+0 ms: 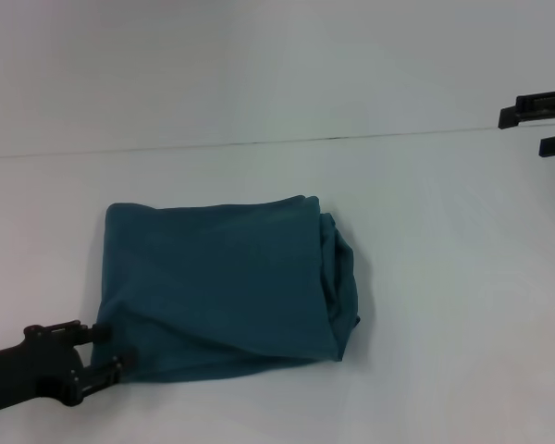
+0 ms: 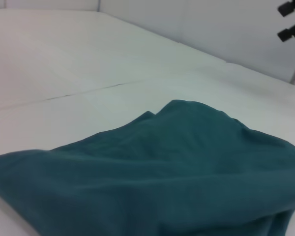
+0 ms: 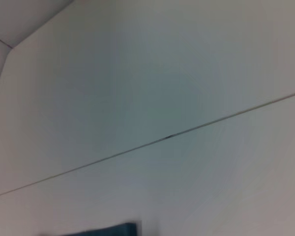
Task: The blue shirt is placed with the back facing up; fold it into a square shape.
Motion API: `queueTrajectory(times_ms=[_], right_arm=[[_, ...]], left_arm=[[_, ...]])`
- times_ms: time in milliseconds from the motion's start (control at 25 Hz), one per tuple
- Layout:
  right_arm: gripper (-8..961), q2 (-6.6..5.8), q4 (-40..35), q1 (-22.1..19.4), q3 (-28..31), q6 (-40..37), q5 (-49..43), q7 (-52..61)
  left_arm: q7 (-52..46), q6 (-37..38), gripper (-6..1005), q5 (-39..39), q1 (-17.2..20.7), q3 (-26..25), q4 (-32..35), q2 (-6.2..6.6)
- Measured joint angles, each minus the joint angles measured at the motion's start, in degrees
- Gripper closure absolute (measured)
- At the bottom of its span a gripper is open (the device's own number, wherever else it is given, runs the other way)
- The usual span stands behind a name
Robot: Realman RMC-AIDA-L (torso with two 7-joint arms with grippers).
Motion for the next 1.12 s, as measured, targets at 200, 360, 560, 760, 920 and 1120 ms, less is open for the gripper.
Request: queueTrajectory(times_ms=[200,360,560,760,920,1120], right_arm=[[13,0.06,0.04,0.08,-0.01,-0.11,-0.01,-0.02],[13,0.08,0.04,0.08,-0.01,-0.30,-0.01,-0.03],[12,0.15,0.16,0.32,-0.29,-0.66,-0.02,0.12],[12,1.30,3.09,2.61,-3.17,-5.36,-0.02,-0.33],[12,3.08,7.39,5.68,-6.37,-6.30,-0.01,-1.49],[13,5.49,11.11,8.76,-8.28,-4.78,-0.01,-2.10]], left_arm=[[0.70,-1.55,416,0.00,-0.10,1.50,-0.31,-0.04],[0.79,-1.97,370,-0.35,-0.15,1.72,-0.59,-0.06],[-1.06,-0.43,312,-1.15,-0.19,1.01,-0.34,-0.05],[-18.72,5.05,308,-5.54,-0.95,-7.00,1.31,1.30],[-31.29,9.26,317,-6.65,-2.38,-13.11,1.65,2.95],[-41.21,11.41,327,-7.32,-3.17,-14.52,2.07,3.71]])
